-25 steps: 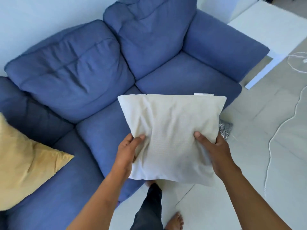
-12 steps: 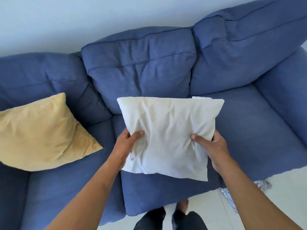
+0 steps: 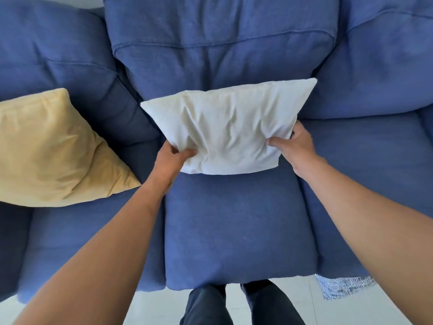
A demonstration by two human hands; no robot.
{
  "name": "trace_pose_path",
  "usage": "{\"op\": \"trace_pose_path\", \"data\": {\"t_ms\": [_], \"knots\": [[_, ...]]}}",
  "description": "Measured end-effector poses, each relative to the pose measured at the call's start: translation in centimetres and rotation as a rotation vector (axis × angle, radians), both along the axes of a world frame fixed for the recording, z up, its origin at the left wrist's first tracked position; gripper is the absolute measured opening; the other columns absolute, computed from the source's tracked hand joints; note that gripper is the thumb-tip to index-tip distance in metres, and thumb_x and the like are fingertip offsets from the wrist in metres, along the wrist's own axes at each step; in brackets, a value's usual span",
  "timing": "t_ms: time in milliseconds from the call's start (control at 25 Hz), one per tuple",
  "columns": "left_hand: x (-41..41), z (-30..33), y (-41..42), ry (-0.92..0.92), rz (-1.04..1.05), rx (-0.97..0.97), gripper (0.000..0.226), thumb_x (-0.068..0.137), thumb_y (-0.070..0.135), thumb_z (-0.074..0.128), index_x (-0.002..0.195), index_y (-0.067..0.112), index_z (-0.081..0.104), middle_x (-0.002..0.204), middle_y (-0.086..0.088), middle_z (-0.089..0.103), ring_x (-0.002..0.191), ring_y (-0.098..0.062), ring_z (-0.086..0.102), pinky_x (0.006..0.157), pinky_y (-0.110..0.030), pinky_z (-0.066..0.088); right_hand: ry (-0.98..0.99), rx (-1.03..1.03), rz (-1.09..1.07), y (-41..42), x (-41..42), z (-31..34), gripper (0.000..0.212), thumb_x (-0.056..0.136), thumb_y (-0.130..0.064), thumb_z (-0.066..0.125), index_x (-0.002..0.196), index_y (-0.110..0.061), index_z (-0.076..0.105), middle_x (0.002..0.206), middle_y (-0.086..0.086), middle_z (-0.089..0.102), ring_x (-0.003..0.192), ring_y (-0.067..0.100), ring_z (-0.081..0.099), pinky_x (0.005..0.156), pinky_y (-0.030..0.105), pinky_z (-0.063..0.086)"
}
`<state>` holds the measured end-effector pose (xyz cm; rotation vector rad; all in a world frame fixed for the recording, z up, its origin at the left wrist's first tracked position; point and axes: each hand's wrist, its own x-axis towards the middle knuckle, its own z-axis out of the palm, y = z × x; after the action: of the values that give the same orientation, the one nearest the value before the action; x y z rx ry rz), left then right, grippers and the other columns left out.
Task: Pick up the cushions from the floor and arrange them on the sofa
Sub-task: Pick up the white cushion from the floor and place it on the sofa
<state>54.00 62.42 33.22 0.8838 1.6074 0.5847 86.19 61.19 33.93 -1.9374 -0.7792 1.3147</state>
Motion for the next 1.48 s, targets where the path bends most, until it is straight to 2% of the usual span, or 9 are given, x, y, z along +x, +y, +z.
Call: {"op": "trace_pose_path", "data": {"t_ms": [200, 520, 640, 720, 920, 1080, 1240, 1320, 1480], "knots": [[0.6, -1.8, 3.2, 0.026, 0.035, -0.150, 0.043, 0.082, 0.027, 0.081, 0.122, 0.029, 0.066, 0.113, 0.010, 0.073, 0.101, -0.015, 0.067, 0.085, -0.036, 0.049, 0.049, -0.098, -0.012, 2.7, 1.4, -1.8, 0.054, 0.075, -0.011, 0.080, 0.126, -0.015, 0.061, 0.105, -0.004, 0.070, 0.084, 0.008, 0.064, 0.057, 0.019, 0.048], [-0.2, 5.2, 11.0, 0.045, 0.244, 0.219, 0.006, 0.089, 0.017, 0.077, 0.088, 0.023, 0.079, 0.085, 0.007, 0.082, 0.085, -0.012, 0.077, 0.083, -0.032, 0.066, 0.041, 0.099, -0.094, 9.3, 2.9, 3.8, 0.023, 0.091, -0.012, 0.076, 0.107, -0.028, 0.070, 0.111, -0.005, 0.076, 0.106, 0.015, 0.072, 0.094, 0.040, 0.061], [-0.5, 5.6, 8.9, 0.139, 0.231, 0.242, 0.008, 0.093, 0.024, 0.075, 0.085, 0.024, 0.074, 0.083, 0.010, 0.073, 0.068, -0.002, 0.068, 0.059, -0.014, 0.057, 0.019, 0.106, -0.134, 8.2, 2.7, 3.4, 0.014, 0.094, -0.021, 0.075, 0.102, -0.029, 0.067, 0.112, -0.002, 0.075, 0.105, 0.014, 0.071, 0.084, 0.036, 0.062], [-0.5, 5.5, 7.1, 0.192, 0.221, 0.170, 0.013, 0.093, 0.031, 0.074, 0.092, 0.020, 0.066, 0.079, 0.010, 0.063, 0.058, 0.000, 0.057, 0.051, -0.013, 0.046, 0.006, 0.080, -0.091, 6.9, 2.1, 2.9, 0.032, 0.091, -0.031, 0.077, 0.118, -0.022, 0.064, 0.113, -0.004, 0.073, 0.100, 0.011, 0.069, 0.075, 0.028, 0.055], [2.0, 5.3, -0.6, 0.278, 0.207, 0.036, 0.035, 0.094, 0.028, 0.069, 0.127, 0.021, 0.060, 0.095, 0.001, 0.066, 0.082, -0.016, 0.057, 0.071, -0.026, 0.044, -0.091, -0.033, 0.048, 0.4, 0.9, 3.6, 0.081, 0.091, -0.045, 0.072, 0.159, -0.017, 0.037, 0.160, 0.007, 0.048, 0.142, 0.019, 0.050, 0.109, 0.032, 0.041], [6.0, 5.9, -9.0, 0.265, -0.126, -0.011, 0.063, 0.098, 0.041, 0.063, 0.156, 0.029, 0.040, 0.154, 0.008, 0.053, 0.122, -0.012, 0.057, 0.071, -0.016, 0.044, -0.234, -0.097, 0.142, -8.1, 0.5, 5.9, 0.078, 0.095, -0.053, 0.060, 0.162, -0.024, 0.031, 0.167, 0.000, 0.039, 0.148, 0.020, 0.043, 0.119, 0.046, 0.037], [10.5, 7.9, -14.6, 0.301, -0.543, 0.142, 0.057, 0.106, 0.039, 0.053, 0.160, 0.025, 0.041, 0.165, 0.008, 0.044, 0.138, -0.011, 0.051, 0.099, -0.010, 0.044, -0.353, -0.163, 0.110, -17.5, 1.3, 8.0, 0.075, 0.101, -0.051, 0.055, 0.163, -0.019, 0.029, 0.169, 0.000, 0.034, 0.154, 0.024, 0.034, 0.122, 0.044, 0.031], [13.7, 9.3, -16.7, 0.305, -0.730, 0.229, 0.060, 0.108, 0.036, 0.049, 0.163, 0.019, 0.034, 0.170, 0.002, 0.036, 0.153, -0.015, 0.037, 0.123, -0.028, 0.034, -0.389, -0.171, 0.034, -22.4, 2.8, 8.9, 0.074, 0.102, -0.046, 0.056, 0.163, -0.013, 0.029, 0.171, 0.005, 0.031, 0.156, 0.025, 0.030, 0.124, 0.043, 0.028], [22.2, 11.6, -20.8, 0.359, -1.094, 0.396, 0.067, 0.109, 0.036, 0.045, 0.167, 0.011, 0.022, 0.175, -0.004, 0.024, 0.162, -0.020, 0.017, 0.130, -0.040, 0.019, -0.477, -0.217, -0.153, -31.6, 7.7, 10.0, 0.075, 0.103, -0.042, 0.057, 0.162, -0.006, 0.028, 0.172, 0.014, 0.026, 0.159, 0.027, 0.022, 0.126, 0.041, 0.022]]}}
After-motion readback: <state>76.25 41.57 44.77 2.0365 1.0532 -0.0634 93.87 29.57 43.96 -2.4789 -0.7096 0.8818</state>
